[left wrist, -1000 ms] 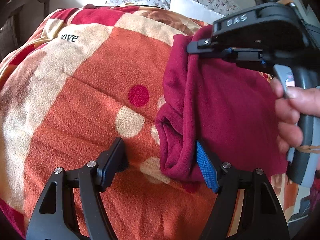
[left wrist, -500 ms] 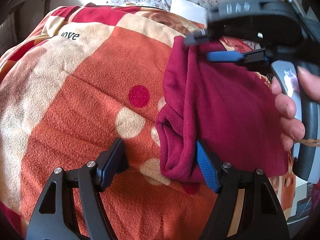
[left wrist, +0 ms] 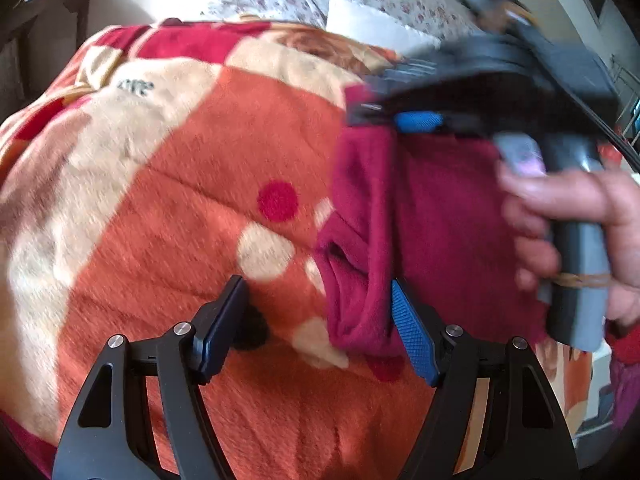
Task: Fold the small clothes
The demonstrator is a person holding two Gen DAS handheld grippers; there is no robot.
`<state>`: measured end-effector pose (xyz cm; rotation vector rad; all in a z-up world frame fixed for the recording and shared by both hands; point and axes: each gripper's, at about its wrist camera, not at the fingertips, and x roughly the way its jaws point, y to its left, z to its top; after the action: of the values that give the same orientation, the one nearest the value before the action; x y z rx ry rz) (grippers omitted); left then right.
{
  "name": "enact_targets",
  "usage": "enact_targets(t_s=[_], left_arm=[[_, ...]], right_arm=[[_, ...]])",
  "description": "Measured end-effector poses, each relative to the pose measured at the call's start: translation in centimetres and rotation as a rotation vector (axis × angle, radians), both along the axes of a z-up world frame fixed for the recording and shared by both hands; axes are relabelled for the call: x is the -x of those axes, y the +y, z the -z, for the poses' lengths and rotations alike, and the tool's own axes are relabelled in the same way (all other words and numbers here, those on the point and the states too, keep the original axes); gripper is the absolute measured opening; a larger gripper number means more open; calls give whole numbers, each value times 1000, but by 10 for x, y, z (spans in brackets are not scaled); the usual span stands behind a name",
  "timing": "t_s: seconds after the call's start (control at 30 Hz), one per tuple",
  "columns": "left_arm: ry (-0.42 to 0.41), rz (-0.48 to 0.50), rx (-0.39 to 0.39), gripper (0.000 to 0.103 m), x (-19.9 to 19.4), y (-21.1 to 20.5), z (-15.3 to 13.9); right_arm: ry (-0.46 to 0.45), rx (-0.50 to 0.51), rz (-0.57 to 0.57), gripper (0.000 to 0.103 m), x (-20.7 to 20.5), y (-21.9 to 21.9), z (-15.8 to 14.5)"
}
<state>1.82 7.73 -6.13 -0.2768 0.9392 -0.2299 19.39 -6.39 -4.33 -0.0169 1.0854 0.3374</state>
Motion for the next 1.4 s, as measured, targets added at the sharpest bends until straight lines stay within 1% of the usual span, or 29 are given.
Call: enact_targets(t_s=[0.03, 0.07, 0.13, 0.23, 0.3, 0.37, 0.5, 0.6, 0.73, 0.77, 0.8, 0.83, 0.87, 0.93, 0.97, 1.1, 1.2, 1.3, 1.4], left_arm=[[-3, 0, 6, 76, -2, 1, -2], [-6, 3, 10, 78, -4, 1, -3], [-26, 11, 17, 78, -8, 1, -6], [-46, 37, 23, 78, -16, -4, -7], [-31, 48, 19, 78, -23, -10, -6], [3, 55, 32, 79, -30, -13, 0], [5, 69, 46, 86, -35, -18, 3], [8, 97, 49, 86, -38, -23, 5], [22, 136, 87, 85, -43, -29, 7], [28, 142, 98, 73, -44, -31, 7], [36, 146, 110, 66, -45, -32, 7], [44, 143, 119, 56, -46, -33, 7], [48, 144, 133, 42, -46, -33, 6], [53, 153, 155, 29, -44, -34, 3], [48, 148, 154, 26, -41, -34, 0], [14, 153, 139, 23, -35, -42, -22], [-16, 178, 137, 22, -32, -56, -42], [-47, 224, 132, 22, -29, -78, -63], [-85, 289, 116, 22, -27, -109, -84]], right_arm=[[19, -61, 13, 18, 0, -12, -4], [27, -113, 22, 18, 1, -22, -9], [9, -164, 21, 17, 6, -34, -20], [0, -186, 14, 17, 14, -41, -26], [2, -192, 13, 17, 15, -37, -27], [5, -197, 11, 17, 15, -34, -25], [10, -206, 6, 17, 14, -32, -21], [17, -224, 7, 17, 12, -34, -19], [15, -247, 4, 17, 13, -38, -21], [16, -256, 5, 17, 14, -39, -22], [17, -268, 6, 17, 14, -41, -22], [18, -275, 6, 17, 15, -43, -22], [17, -282, 6, 17, 16, -44, -23], [13, -295, 5, 17, 18, -49, -27], [6, -298, 4, 17, 19, -51, -30], [-19, -321, -4, 17, 26, -65, -44], [-52, -336, 5, 16, 33, -82, -58], [-91, -350, 21, 15, 43, -107, -74], [-128, -361, 41, 15, 55, -139, -90]])
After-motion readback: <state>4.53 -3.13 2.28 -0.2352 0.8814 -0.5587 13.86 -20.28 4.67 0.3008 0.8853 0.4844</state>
